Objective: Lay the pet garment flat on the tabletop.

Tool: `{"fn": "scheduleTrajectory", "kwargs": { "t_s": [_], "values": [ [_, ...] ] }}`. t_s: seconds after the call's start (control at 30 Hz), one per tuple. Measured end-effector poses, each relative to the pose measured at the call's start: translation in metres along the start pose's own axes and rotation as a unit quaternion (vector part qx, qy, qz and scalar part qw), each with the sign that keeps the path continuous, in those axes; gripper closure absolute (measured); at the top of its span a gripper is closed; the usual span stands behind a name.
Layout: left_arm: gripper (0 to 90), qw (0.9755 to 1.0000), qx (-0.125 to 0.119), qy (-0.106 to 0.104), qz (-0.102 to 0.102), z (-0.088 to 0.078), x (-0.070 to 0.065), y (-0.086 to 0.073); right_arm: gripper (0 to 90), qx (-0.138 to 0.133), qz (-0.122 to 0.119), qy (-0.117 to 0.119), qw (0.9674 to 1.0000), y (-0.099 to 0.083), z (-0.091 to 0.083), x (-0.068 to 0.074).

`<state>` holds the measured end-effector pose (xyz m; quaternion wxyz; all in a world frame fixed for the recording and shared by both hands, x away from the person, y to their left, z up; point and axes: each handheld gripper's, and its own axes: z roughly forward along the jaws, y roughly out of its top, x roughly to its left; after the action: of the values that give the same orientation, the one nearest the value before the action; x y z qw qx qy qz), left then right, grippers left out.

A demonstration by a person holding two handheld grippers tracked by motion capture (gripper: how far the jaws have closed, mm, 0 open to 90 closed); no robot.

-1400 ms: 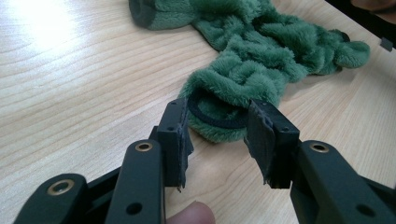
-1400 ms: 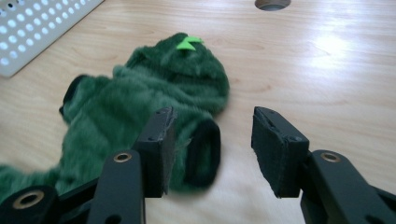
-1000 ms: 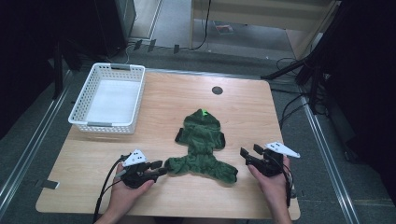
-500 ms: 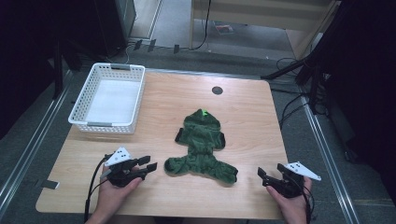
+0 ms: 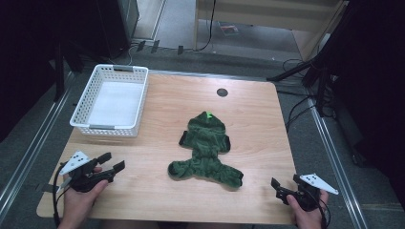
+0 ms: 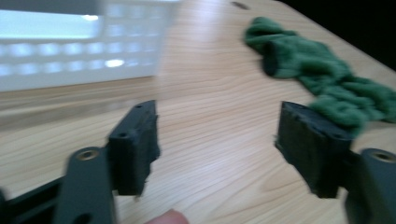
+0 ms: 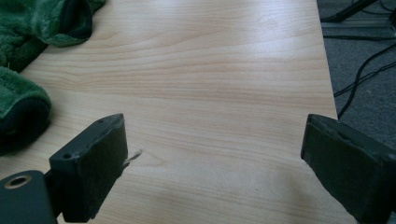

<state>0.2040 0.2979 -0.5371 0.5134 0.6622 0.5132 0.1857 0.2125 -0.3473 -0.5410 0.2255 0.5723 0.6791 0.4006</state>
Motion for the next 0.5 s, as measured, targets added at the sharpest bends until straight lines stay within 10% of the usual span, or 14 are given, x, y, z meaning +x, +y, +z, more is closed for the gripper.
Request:
{"fn": "scheduleTrajectory", "kwargs": {
  "t_s": [0.23, 0.37, 0.5],
  "values": [
    [12.9, 0.9991, 0.006, 0.037, -0.021, -0.025, 0.024, -0.001, 2.8, 0.007, 0.001, 0.0, 1.0, -0.001, 0.002, 0.0],
    [0.1, 0.9994, 0.015, 0.017, -0.026, -0.041, 0.041, -0.006, 0.1, 0.013, 0.0, -0.003, 0.9999, -0.003, 0.004, 0.001],
    [0.1, 0.9974, 0.022, 0.068, -0.015, -0.055, 0.055, -0.01, 0.0, 0.013, 0.002, -0.001, 0.9999, -0.003, 0.004, -0.001]
  ]
}}
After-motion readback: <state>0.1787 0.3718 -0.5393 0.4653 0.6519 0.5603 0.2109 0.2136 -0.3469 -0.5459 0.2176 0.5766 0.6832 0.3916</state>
